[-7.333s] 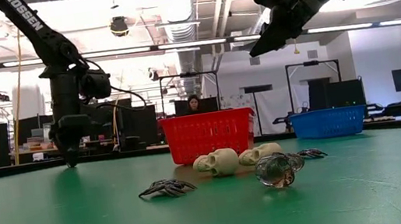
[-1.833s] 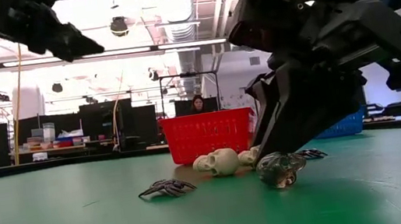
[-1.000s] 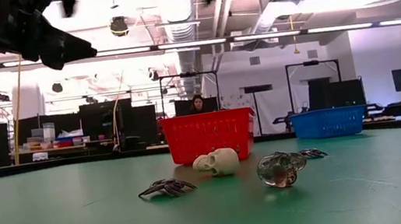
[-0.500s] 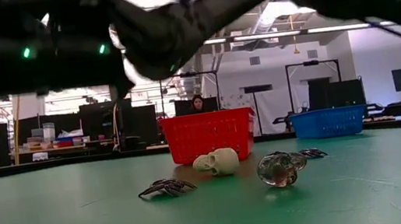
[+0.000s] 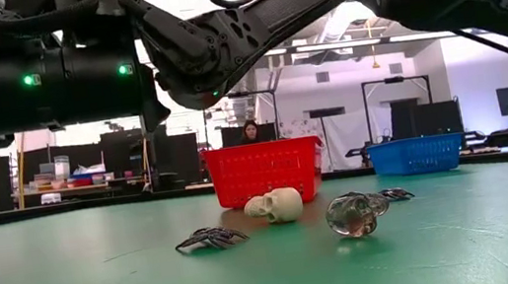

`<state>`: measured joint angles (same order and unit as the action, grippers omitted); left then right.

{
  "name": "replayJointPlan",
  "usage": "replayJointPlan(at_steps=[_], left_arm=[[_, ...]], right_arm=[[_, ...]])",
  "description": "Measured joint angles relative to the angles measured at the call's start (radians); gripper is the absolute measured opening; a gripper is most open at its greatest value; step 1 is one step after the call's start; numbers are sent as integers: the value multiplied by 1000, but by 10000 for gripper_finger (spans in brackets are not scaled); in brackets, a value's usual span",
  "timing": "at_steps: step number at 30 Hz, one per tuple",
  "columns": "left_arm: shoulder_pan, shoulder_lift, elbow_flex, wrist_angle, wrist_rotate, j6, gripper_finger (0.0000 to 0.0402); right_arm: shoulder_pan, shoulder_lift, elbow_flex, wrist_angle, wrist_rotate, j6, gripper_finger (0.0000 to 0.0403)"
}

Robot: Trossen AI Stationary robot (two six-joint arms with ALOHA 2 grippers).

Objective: Sort Halloween decoration
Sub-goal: Put the black spider toy into the red bin

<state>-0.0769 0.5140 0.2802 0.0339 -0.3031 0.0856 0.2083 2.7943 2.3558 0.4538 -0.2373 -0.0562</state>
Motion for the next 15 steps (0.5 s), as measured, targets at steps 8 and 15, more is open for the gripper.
replayJointPlan(at_steps=[8, 15], left_arm=[[0, -5, 0, -16, -42, -77, 151], [0, -26, 1, -39, -200, -95, 151]], right_arm=[[-24, -172, 0, -551, -129, -86, 268], [-59, -446, 6, -1264, -158, -130, 268]])
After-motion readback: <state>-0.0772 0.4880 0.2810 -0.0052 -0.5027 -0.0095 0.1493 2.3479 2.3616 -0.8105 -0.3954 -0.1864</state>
